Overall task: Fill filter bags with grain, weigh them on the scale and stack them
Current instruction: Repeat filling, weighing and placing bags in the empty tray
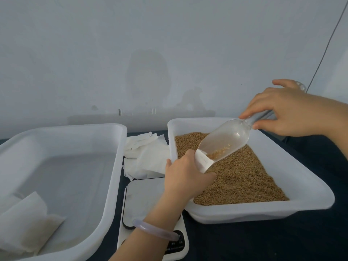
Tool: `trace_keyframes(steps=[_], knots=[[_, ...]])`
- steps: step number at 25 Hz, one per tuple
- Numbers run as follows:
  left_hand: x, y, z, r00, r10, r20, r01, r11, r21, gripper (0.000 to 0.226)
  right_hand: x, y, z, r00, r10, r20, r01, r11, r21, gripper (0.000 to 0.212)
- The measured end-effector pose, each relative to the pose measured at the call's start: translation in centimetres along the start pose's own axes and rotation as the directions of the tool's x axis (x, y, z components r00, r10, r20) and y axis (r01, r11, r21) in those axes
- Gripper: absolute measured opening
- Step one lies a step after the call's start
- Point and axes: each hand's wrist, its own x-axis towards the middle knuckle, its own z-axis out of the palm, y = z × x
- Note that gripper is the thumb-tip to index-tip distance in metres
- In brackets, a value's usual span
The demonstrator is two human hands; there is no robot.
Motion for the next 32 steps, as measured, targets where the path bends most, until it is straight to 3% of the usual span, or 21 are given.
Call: trace_keyframes(steps=[7, 12, 17, 23, 28, 32], knots=[[0.0, 0.1, -0.1, 1.0, -0.022, -0.006, 0.022, 1.0, -0.005, 0.031, -0.2, 0.6, 1.0, 0.999, 0.048, -0.001, -0.048, 0.999, 0.023, 0.031], [0.0, 0.0, -0.2, 1.0, 0.005, -0.024, -0.006, 0.999, -0.05, 0.02, -1.3, 2.9, 4.1, 0.981, 0.177, 0.079, -0.188, 0.969, 0.159, 0.031], [0.1, -0.2, 0.0, 0.998, 0.019, -0.065, -0.025, 0.996, -0.082, 0.018, -1.6, 1.9, 10.6, 0.917, 0.344, 0.202, -0.369, 0.924, 0.104, 0.032], [0.3, -0.5, 0.3, 0.996, 0.054, -0.077, -0.058, 0.997, -0.047, 0.018, -0.4, -0.4, 15.4, 0.906, 0.348, 0.24, -0.393, 0.903, 0.174, 0.022], [0.5, -0.7, 0.5, 0.994, 0.046, -0.1, -0.05, 0.998, -0.043, 0.018, -0.2, -0.1, 16.2, 0.886, 0.382, 0.263, -0.441, 0.869, 0.224, 0.029], [0.5, -0.8, 0.5, 0.995, 0.039, -0.096, -0.045, 0.997, -0.069, 0.018, -0.1, -0.4, 16.7, 0.88, 0.326, 0.346, -0.413, 0.885, 0.217, 0.03]])
